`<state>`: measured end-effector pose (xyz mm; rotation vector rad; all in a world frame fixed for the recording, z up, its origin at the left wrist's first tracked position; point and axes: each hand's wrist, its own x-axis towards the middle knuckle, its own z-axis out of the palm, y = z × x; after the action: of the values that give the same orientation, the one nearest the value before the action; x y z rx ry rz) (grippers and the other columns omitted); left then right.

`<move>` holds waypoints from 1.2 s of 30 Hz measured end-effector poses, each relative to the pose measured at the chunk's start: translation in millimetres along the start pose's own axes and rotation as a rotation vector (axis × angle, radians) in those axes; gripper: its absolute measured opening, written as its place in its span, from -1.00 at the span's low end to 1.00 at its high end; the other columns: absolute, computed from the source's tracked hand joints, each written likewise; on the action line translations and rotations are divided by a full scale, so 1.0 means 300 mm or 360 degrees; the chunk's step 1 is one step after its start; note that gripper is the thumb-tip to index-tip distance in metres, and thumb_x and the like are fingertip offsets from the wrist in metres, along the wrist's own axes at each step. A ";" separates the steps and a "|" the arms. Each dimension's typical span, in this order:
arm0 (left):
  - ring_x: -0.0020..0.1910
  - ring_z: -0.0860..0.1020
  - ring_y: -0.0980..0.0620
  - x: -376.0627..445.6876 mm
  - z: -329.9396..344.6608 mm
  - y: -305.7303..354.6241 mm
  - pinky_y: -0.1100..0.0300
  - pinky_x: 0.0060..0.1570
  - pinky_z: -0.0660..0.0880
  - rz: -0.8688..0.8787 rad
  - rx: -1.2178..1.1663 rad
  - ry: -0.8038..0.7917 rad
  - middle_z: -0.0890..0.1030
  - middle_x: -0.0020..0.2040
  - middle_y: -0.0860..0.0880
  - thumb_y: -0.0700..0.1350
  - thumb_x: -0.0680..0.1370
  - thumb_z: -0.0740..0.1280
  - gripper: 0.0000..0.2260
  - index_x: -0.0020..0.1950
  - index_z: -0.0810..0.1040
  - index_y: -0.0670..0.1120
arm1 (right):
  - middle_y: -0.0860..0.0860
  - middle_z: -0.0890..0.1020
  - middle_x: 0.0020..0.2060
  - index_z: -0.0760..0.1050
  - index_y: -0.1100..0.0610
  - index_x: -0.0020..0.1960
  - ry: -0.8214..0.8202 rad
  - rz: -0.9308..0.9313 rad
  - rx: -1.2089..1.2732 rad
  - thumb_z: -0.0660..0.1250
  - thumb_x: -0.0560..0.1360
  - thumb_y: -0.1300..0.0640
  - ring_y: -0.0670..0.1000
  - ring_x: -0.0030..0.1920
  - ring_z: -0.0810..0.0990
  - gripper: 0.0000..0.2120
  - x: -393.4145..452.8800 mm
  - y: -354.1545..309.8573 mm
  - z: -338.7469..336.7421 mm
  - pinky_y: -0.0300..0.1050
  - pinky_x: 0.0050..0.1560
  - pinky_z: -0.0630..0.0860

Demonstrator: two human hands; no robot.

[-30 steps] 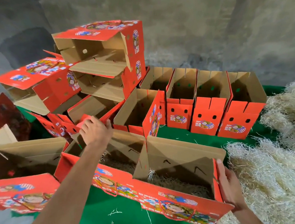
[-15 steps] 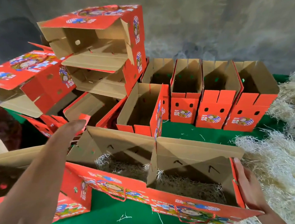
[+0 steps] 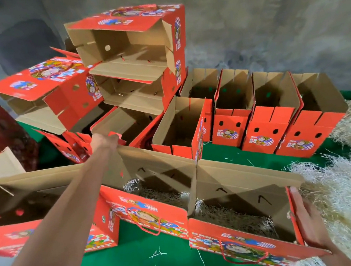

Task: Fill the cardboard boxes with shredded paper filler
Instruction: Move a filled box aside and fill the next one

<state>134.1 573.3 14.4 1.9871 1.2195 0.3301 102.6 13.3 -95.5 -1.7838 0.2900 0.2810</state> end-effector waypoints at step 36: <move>0.47 0.31 -0.16 -0.294 0.204 0.074 -0.22 0.46 0.21 0.1094 0.0635 -0.0422 0.38 0.48 -0.08 0.25 0.61 0.18 -0.48 0.49 0.36 0.00 | 0.01 0.62 -0.10 0.53 0.12 0.10 0.0167 -0.0288 -0.0185 0.11 0.58 -0.35 -0.27 -0.26 0.64 -0.45 -0.097 -0.014 0.303 -0.45 -0.44 0.45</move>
<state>138.6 464.3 3.8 2.6658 0.4227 0.1474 73.5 104.0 -102.3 -1.9287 0.1878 0.0765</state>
